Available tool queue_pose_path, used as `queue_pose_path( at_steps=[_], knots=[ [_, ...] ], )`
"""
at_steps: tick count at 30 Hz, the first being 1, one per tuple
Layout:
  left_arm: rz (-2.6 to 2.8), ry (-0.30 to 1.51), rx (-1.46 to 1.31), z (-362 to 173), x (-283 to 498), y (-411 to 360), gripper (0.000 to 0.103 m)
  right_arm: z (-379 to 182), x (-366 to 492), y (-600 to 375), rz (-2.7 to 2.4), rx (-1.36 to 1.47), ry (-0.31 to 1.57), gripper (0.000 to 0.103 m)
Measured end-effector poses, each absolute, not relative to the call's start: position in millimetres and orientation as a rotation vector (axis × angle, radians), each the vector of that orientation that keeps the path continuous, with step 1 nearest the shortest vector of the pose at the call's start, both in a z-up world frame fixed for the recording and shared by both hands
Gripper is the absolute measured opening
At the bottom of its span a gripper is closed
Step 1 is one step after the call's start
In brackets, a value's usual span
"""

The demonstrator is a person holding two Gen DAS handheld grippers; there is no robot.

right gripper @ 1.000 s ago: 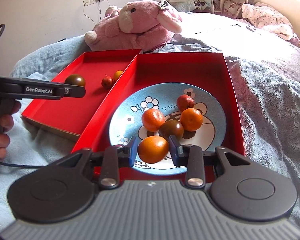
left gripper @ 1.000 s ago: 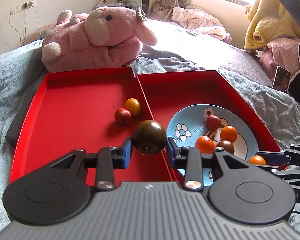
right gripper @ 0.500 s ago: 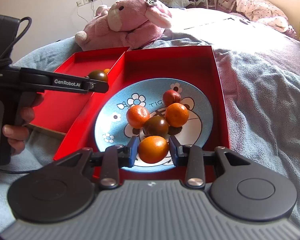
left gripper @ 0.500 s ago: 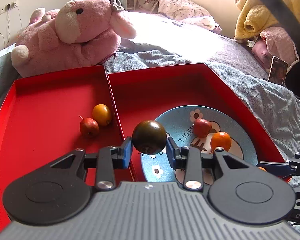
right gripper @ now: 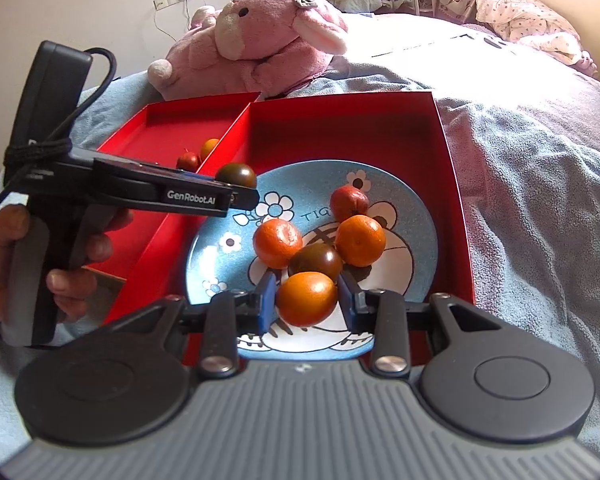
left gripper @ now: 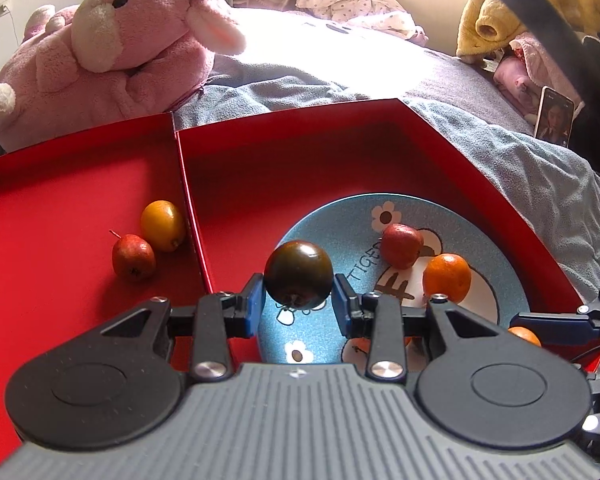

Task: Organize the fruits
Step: 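Lower the orange onto the blue plate with the right tool while the left tool lowers the tomato there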

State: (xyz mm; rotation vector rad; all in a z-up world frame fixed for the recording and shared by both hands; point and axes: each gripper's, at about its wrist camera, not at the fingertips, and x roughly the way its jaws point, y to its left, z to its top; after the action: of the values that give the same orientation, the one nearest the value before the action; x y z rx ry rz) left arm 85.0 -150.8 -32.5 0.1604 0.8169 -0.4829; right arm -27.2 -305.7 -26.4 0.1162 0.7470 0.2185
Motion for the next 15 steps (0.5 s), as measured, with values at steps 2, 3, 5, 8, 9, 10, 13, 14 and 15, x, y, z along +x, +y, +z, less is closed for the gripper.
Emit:
queue_pose_path(
  at_steps=[2,3,5,8,9,10,13,14,15],
  knots=[
    [-0.501,0.813,0.167,-32.3,83.0,-154.4,0.042,-25.7,-25.9,-303.8,0.221,0.111,0.745,0.037],
    [-0.505,0.813,0.175,-32.4,81.8,-156.6,0.042,-25.6,-25.2,-303.0,0.220,0.109,0.745,0.037],
    [-0.509,0.819,0.186,-34.2,81.4,-159.1,0.042,-25.5,-23.8,-301.9,0.217,0.107,0.746,0.037],
    [-0.493,0.813,0.189,-33.9,80.7,-157.8,0.051,-24.9,-21.7,-300.6,0.214,0.103,0.746,0.037],
    [-0.487,0.808,0.185,-32.4,80.5,-156.5,0.057,-24.5,-21.2,-300.3,0.214,0.101,0.746,0.037],
    [-0.481,0.803,0.181,-31.0,80.4,-155.3,0.064,-24.0,-20.8,-300.0,0.213,0.099,0.746,0.037],
    [-0.473,0.790,0.179,-27.6,78.5,-152.9,0.067,-20.9,-19.6,-298.9,0.210,0.092,0.740,0.037],
    [-0.474,0.789,0.179,-27.0,77.9,-152.4,0.067,-20.0,-19.5,-299.0,0.208,0.091,0.738,0.037],
    [-0.475,0.788,0.179,-25.9,76.8,-151.4,0.067,-19.2,-19.2,-299.1,0.206,0.089,0.738,0.037]
  ],
)
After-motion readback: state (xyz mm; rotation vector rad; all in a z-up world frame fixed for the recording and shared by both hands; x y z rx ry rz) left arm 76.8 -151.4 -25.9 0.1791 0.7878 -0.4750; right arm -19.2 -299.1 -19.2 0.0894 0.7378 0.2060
